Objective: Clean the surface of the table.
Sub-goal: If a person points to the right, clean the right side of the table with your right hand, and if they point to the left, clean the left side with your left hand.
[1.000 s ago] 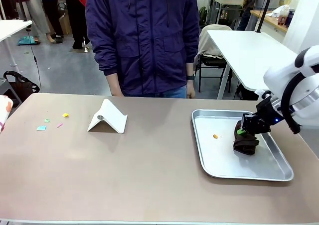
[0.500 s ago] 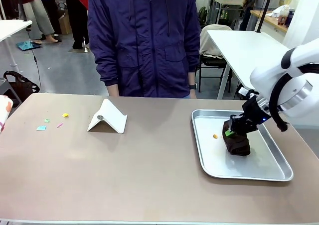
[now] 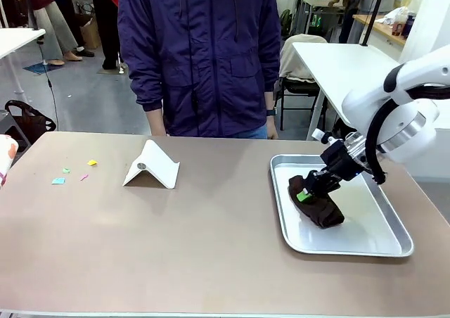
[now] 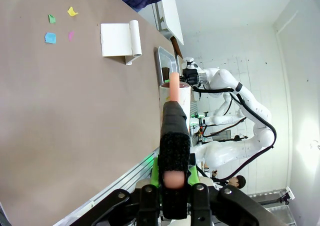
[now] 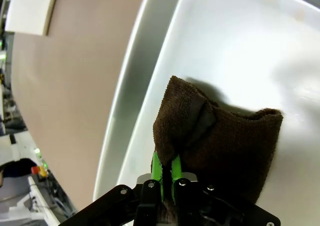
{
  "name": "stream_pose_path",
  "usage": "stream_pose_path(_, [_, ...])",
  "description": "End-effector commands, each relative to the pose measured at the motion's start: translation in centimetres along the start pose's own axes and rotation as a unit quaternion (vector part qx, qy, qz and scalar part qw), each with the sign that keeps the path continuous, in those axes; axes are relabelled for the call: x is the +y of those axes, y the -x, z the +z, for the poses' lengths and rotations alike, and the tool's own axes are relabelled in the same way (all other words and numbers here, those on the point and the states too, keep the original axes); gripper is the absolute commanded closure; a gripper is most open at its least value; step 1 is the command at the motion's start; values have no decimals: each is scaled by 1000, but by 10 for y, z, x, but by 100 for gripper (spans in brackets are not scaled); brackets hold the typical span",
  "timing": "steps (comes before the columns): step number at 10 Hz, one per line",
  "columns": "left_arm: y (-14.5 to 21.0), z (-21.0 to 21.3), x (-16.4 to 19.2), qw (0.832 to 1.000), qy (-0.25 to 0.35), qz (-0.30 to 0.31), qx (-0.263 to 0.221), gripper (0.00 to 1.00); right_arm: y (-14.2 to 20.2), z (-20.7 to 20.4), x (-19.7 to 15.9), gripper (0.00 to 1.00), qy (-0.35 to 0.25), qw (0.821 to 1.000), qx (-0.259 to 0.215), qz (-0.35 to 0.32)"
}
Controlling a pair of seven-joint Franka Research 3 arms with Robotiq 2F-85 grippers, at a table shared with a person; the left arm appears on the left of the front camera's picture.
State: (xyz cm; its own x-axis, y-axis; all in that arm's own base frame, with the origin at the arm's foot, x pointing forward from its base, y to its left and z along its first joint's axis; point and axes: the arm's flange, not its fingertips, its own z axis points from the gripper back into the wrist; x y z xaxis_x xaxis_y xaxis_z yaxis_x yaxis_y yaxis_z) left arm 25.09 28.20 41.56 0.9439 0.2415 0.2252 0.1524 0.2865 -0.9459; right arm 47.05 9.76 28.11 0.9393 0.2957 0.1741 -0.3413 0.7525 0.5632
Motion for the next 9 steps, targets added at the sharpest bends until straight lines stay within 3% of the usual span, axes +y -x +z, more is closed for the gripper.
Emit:
stream_pose_path(1, [2, 0, -5, 1000, -2, 5, 4, 86, 17, -29, -8, 93, -8, 998, 55, 17])
stream_pose_path(4, [2, 0, -5, 1000, -2, 5, 4, 86, 16, -23, -15, 93, 38, 999, 27, 10])
stream_pose_path(9, [2, 0, -5, 1000, -2, 5, 4, 86, 25, 25, -49, 93, 80, 991, -67, -86])
